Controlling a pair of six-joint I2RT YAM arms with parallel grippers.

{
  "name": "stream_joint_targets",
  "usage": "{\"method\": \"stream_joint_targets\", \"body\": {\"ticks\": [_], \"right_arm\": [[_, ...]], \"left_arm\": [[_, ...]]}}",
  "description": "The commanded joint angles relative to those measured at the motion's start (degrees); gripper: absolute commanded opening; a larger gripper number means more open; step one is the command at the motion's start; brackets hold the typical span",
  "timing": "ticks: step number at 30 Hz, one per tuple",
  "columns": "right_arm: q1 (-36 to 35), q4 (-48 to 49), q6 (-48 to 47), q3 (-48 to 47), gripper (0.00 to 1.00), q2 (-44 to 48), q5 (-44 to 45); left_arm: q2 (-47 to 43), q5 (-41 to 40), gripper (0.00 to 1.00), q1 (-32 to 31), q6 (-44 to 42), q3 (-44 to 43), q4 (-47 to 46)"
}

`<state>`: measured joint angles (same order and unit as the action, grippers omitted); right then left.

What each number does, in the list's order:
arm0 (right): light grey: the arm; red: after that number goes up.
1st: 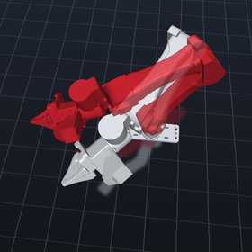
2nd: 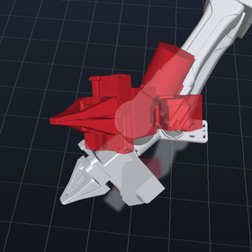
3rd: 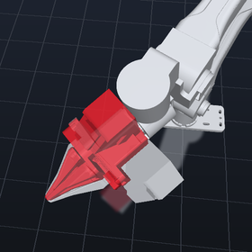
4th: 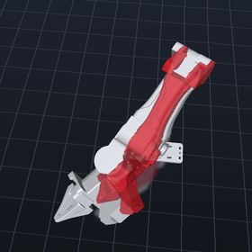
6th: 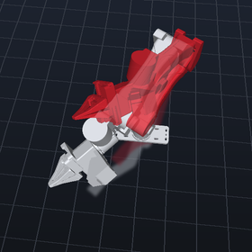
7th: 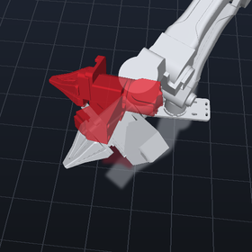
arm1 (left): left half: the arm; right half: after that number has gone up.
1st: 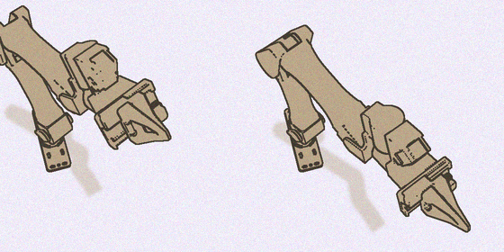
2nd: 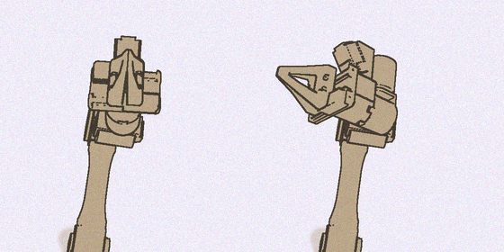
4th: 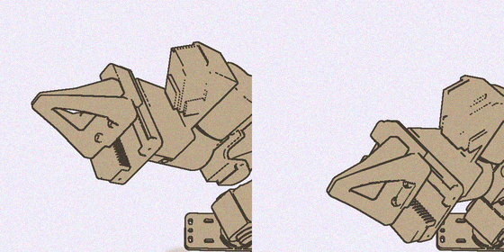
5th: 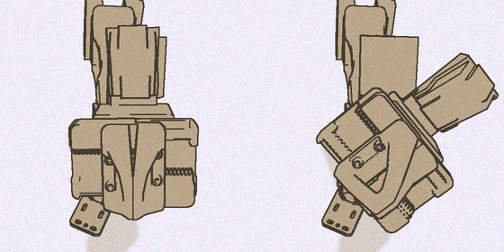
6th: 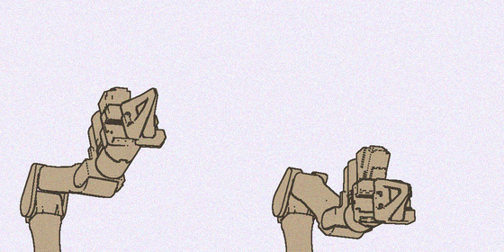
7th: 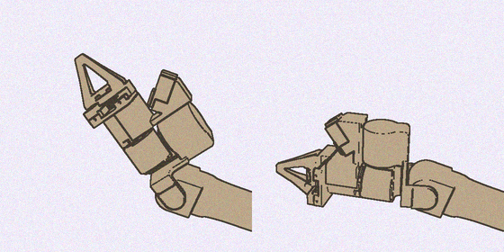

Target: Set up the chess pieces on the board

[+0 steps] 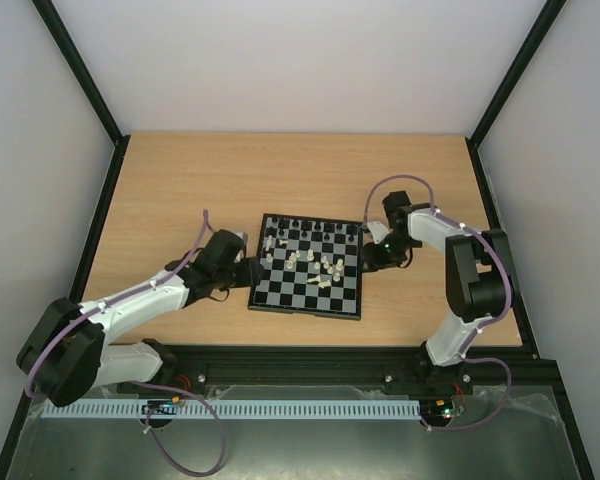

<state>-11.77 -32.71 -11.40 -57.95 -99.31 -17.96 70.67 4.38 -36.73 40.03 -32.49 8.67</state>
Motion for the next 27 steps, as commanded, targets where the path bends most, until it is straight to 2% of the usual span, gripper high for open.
{"method": "stream_joint_targets", "body": {"ticks": [1, 6, 10, 14, 16, 18, 27], "right_arm": [[3.45, -4.08, 1.10, -0.72, 0.50, 5.05, 3.59], [3.92, -2.51, 2.87, 0.58, 0.52, 13.86, -0.38], [6.10, 8.03, 5.68, 8.03, 0.54, 22.63, -2.95], [7.24, 13.52, 6.71, 11.08, 0.55, 28.70, 1.35], [7.23, 14.74, 7.00, 11.37, 0.56, 29.72, 2.04], [7.27, 14.83, 6.81, 11.31, 0.56, 29.52, 2.31], [7.24, 15.04, 5.78, 11.35, 0.56, 27.71, 3.40]], "left_arm": [[-0.57, -3.28, 0.58, -0.35, -6.77, -7.54, 7.89], [6.25, -5.45, 0.55, -0.36, -13.23, -16.16, 13.97], [11.85, -6.08, 0.47, -0.40, -16.92, -21.64, 17.17], [16.10, -4.99, 0.40, -0.53, -19.35, -24.83, 18.11], [18.55, -5.05, 0.33, -0.70, -20.11, -26.00, 18.55], [20.16, -5.13, 0.32, -0.95, -20.25, -27.23, 19.24], [24.44, -5.43, 0.35, -1.80, -20.08, -29.09, 19.86]]}}
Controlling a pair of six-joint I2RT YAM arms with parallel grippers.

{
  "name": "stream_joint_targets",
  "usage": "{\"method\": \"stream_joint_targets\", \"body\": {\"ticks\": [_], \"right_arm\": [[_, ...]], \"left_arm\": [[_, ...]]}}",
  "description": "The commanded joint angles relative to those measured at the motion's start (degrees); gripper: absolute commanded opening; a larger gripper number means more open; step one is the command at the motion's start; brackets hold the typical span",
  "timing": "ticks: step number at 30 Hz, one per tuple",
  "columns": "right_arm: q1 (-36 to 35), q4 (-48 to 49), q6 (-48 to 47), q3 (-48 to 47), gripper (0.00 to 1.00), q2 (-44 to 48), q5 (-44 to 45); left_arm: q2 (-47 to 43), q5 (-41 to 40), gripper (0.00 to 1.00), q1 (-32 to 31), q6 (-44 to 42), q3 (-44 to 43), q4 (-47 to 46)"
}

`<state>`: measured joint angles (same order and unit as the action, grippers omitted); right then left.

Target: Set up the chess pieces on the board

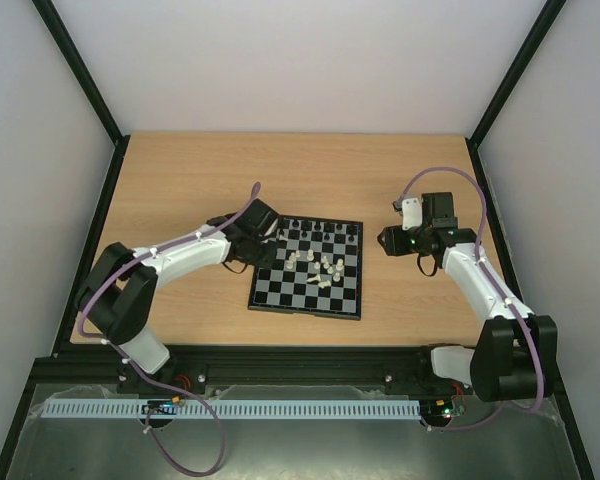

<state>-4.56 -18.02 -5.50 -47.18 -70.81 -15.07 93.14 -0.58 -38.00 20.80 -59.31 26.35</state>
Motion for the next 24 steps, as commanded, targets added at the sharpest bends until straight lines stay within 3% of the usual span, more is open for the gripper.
{"method": "stream_joint_targets", "body": {"ticks": [1, 9, 24], "right_arm": [[0.05, 0.35, -0.19, 0.59, 0.56, -0.89, 0.56], [0.02, 0.29, -0.48, 0.54, 0.56, -0.98, 0.48], [0.07, 0.12, -0.66, 0.59, 0.57, -1.70, 0.41]], "left_arm": [[2.56, -0.57, 0.35, -0.62, -0.80, -2.52, 2.09], [5.40, -1.65, 0.34, -1.29, -0.23, -4.19, 0.81], [7.80, -4.92, 0.20, -2.42, -0.52, -5.55, 2.64]]}}
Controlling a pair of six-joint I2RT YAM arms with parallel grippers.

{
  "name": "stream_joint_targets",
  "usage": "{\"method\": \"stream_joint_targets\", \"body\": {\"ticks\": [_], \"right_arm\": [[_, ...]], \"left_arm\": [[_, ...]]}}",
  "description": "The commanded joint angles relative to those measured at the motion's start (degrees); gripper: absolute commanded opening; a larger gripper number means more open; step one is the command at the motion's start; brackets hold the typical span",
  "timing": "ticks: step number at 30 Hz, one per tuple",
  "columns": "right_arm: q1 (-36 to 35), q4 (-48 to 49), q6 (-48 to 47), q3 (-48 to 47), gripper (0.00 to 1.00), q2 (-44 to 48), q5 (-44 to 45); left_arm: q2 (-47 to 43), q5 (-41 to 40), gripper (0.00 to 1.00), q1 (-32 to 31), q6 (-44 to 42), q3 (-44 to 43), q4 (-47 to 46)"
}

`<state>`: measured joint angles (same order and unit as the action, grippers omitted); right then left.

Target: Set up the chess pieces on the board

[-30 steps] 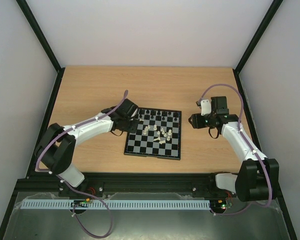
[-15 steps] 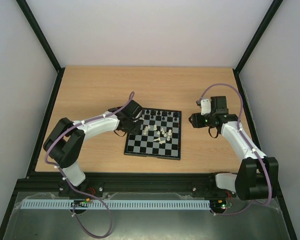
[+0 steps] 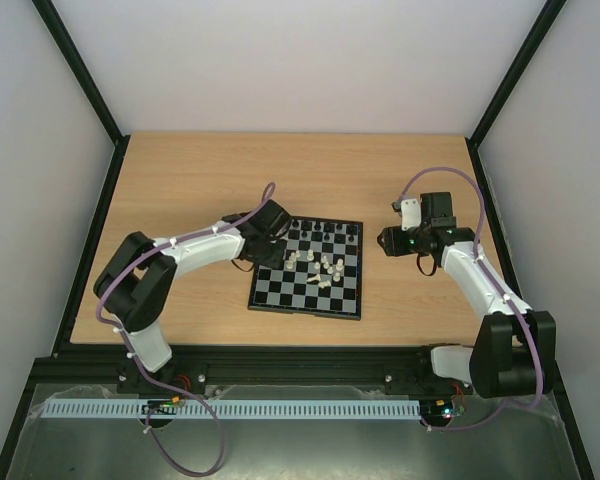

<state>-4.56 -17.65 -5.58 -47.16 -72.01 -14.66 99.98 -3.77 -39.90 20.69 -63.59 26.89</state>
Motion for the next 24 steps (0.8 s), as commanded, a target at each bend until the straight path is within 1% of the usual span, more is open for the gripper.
{"method": "stream_joint_targets", "body": {"ticks": [1, 4, 7, 12, 18, 21, 24], "right_arm": [[0.09, -0.23, -0.57, 0.50, 0.56, -0.58, 0.05], [0.06, -0.28, -0.57, 0.53, 0.56, -0.56, 0.07], [0.07, -0.26, -0.57, 0.56, 0.57, -0.59, 0.11], [0.07, -0.25, -0.57, 0.57, 0.57, -0.55, -0.03], [0.02, -0.26, -0.57, 0.39, 0.57, -1.10, -0.24], [0.07, -0.28, -0.66, 0.26, 0.57, -1.57, -0.29], [0.06, -0.34, -0.66, 0.17, 0.56, -2.20, -0.29]], "left_arm": [[1.00, -1.90, 0.19, -0.61, -0.39, -1.31, 2.27], [0.64, -2.50, 0.13, -0.84, -0.39, -1.36, 2.49], [-1.08, -3.23, 0.12, -1.24, -0.31, -1.65, 3.47], [-8.56, -3.03, 0.11, -3.25, -0.49, -0.35, 7.55], [-18.13, 0.67, 0.12, -7.30, 0.94, 5.13, 12.81], [-21.12, 1.69, 0.13, -10.13, 2.11, 7.96, 14.65], [-21.84, 2.10, 0.14, -11.93, 3.69, 9.31, 15.42]]}}
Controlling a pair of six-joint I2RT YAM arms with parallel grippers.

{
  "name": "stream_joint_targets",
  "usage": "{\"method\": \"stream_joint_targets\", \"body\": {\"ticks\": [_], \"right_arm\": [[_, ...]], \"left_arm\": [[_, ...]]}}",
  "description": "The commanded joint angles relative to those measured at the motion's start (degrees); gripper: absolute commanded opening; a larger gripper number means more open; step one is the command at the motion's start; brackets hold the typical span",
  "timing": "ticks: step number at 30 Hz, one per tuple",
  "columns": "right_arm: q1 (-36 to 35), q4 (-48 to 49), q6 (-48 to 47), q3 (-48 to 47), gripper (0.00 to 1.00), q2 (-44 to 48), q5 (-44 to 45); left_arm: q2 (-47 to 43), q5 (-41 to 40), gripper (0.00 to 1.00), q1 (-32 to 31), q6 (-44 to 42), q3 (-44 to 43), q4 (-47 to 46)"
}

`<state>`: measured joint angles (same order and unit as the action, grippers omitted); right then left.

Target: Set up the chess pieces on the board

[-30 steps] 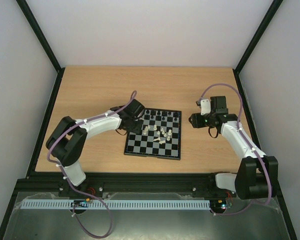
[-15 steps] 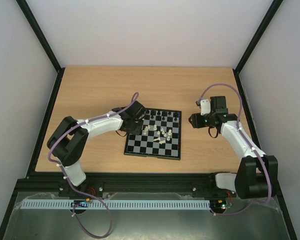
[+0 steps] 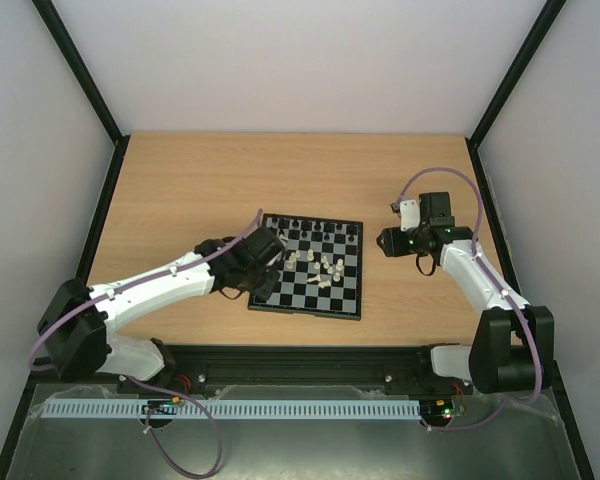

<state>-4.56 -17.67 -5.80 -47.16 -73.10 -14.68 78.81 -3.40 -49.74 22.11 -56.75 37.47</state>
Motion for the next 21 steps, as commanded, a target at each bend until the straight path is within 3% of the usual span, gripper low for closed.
{"method": "stream_joint_targets", "body": {"ticks": [1, 21], "right_arm": [[0.07, -0.34, -0.44, 0.14, 0.56, -1.27, -0.26], [0.06, -0.50, -0.70, 0.19, 0.57, -1.87, -0.21]], "left_arm": [[-0.69, 1.74, 0.14, -2.45, 2.54, 2.82, 4.58], [7.85, -1.82, 0.17, -1.35, 5.86, 4.81, 2.22]]}}
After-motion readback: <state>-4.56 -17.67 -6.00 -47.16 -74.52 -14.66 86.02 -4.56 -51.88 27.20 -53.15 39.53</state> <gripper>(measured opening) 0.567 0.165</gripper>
